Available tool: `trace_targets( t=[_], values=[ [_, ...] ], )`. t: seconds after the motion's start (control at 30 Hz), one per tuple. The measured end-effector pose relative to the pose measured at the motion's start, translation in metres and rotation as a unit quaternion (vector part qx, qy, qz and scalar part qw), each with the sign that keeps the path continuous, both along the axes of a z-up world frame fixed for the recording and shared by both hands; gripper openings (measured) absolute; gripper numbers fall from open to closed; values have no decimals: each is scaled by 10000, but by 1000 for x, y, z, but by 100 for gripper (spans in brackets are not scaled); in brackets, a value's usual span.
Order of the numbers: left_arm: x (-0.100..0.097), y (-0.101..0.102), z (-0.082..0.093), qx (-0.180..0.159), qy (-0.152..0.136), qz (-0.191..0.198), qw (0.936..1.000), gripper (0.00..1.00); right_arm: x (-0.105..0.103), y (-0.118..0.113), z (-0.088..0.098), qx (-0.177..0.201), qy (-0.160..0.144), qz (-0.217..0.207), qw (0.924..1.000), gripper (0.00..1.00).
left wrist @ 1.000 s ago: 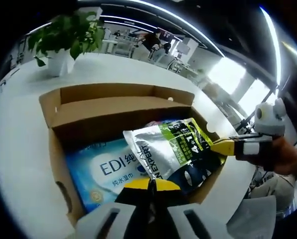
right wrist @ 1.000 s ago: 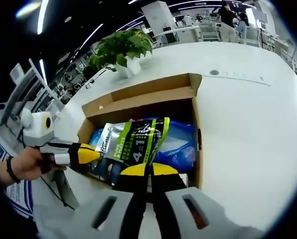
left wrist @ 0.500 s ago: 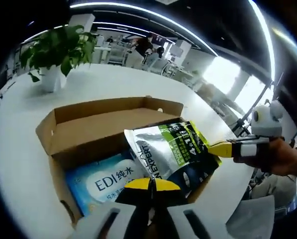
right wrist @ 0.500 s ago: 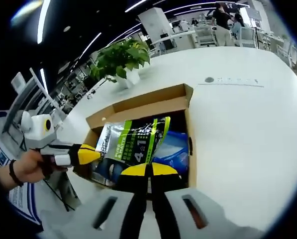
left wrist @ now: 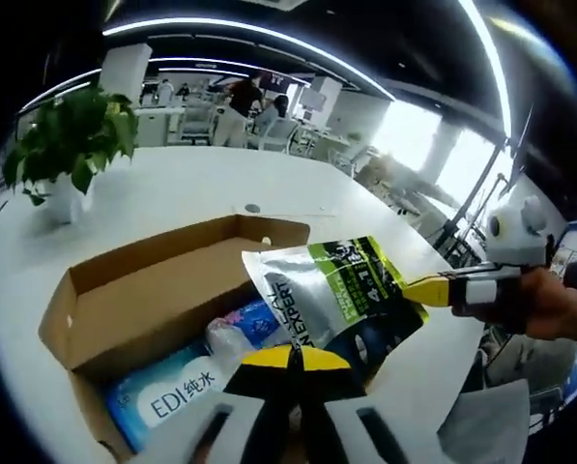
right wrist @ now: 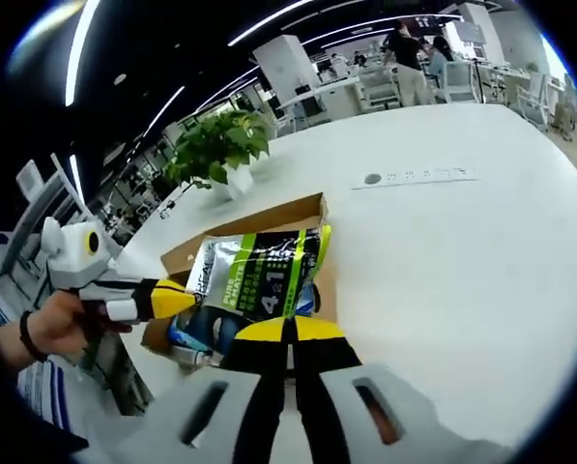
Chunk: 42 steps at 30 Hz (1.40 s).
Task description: Operate the shoe box by opening the lid, removing the specified soft item, and placing it in the target area until the item is outside and the box remains undamaged.
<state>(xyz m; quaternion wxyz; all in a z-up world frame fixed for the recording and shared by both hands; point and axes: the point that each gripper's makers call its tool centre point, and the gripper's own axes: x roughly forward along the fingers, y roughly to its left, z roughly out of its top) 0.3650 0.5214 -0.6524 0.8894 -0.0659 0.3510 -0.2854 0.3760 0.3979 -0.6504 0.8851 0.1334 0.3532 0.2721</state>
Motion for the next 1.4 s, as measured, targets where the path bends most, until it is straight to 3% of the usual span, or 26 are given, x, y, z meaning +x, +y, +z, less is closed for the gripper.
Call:
trace_targets(
  t=[0.33, 0.83, 1.1, 1.4],
  values=[
    [4, -51, 6, 103, -78, -533, 9985, 0, -4, -56, 2, 41, -11, -448, 9990, 0],
    [4, -133, 0, 204, -34, -1291, 9914, 0, -31, -128, 0, 107, 42, -1117, 9937, 0],
    [3, -161, -3, 277, -18, -1590, 9869, 0, -42, -154, -8, 138, 122, -1343, 9908, 0],
    [-2, -178, -14, 350, 52, -1785, 9833, 0, -49, -168, -17, 129, 227, -1476, 9887, 0]
  ],
)
